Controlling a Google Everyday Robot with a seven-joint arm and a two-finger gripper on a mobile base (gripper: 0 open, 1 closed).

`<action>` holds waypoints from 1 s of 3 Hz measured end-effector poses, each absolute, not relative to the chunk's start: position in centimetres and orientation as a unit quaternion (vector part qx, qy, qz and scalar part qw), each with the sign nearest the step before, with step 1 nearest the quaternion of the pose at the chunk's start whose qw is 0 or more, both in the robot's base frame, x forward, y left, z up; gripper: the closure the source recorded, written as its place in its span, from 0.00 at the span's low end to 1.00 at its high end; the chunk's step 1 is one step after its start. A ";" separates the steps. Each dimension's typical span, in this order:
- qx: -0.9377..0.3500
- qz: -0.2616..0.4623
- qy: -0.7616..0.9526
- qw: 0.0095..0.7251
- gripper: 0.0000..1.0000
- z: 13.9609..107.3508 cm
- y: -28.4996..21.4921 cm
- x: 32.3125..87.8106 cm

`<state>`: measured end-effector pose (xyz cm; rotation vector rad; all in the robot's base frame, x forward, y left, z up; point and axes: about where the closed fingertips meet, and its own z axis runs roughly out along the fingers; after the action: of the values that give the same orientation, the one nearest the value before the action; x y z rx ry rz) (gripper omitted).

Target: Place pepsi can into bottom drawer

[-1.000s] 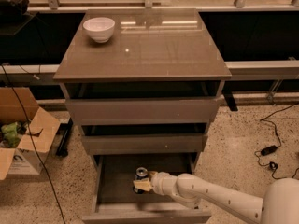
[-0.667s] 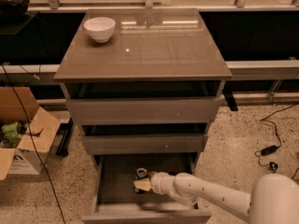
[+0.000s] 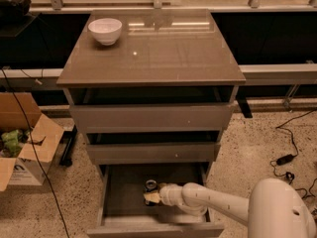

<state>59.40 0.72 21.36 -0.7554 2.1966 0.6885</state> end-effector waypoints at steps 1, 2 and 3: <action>-0.291 0.258 0.856 0.342 0.57 19.5 0.6 59.3; -0.281 0.255 0.861 0.339 0.34 18.3 0.6 59.0; -0.258 0.257 0.868 0.338 0.03 17.4 0.5 58.3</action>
Offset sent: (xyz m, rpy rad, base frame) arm -0.0060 -0.0056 -0.0437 -0.0305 0.0410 -0.0580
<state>58.32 0.49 17.45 -0.6710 2.2619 0.6695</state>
